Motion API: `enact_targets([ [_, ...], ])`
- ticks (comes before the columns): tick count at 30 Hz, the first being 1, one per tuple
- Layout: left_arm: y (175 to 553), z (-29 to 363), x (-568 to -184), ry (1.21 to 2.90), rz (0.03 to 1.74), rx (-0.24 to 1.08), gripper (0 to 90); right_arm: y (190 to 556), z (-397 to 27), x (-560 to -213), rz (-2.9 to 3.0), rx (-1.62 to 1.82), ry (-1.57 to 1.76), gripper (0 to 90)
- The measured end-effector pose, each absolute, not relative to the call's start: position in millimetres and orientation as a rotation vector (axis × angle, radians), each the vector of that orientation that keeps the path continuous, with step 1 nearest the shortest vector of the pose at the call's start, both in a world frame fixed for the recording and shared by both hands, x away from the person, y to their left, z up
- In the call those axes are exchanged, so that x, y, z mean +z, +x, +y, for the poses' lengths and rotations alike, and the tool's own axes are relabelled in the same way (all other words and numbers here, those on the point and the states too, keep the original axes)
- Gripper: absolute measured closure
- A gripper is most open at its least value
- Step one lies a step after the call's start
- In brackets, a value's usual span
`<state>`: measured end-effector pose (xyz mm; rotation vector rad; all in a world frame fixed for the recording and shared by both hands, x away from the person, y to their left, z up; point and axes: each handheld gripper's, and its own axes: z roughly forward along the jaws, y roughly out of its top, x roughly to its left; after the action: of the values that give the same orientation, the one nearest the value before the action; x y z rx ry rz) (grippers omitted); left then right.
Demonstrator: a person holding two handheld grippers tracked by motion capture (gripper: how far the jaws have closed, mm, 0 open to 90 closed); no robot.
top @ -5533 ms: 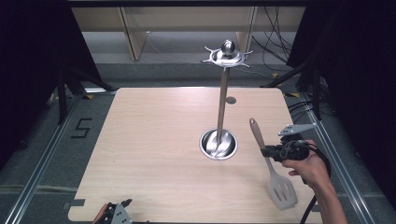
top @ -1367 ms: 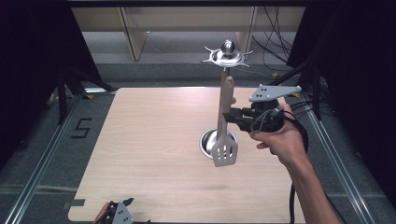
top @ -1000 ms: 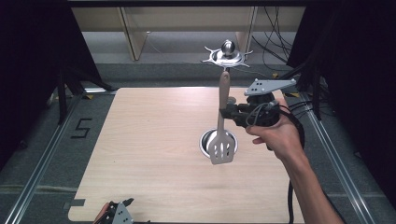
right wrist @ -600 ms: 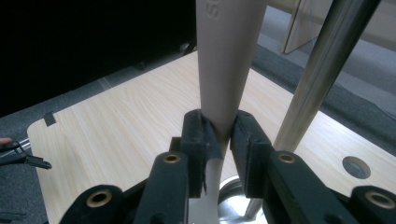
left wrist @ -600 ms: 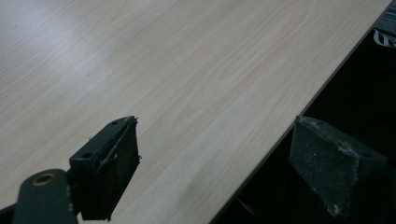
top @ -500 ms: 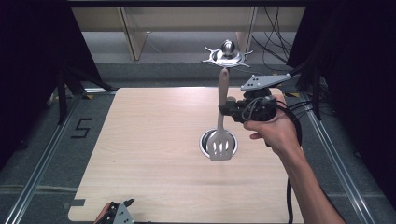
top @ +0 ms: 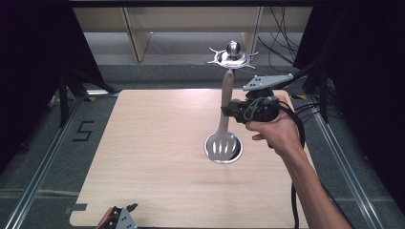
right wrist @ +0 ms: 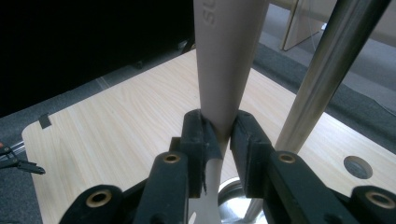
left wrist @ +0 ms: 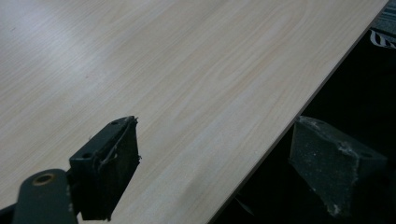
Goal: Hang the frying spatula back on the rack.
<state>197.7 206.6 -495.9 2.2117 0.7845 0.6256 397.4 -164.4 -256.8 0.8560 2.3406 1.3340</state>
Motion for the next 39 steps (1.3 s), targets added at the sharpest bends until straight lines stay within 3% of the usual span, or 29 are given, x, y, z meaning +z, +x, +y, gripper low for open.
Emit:
enact_targets([
  [17, 196.6, 206.0, -495.8, 2.211, 0.78, 0.614, 14.9, 396.6, -171.3, -260.7, 2.323, 1.384, 0.877, 74.0],
  [39, 197.2, 206.8, -496.0, 2.21, 0.783, 0.606, 14.9, 380.4, -195.7, -273.4, 2.283, 1.463, 0.927, 53.5],
])
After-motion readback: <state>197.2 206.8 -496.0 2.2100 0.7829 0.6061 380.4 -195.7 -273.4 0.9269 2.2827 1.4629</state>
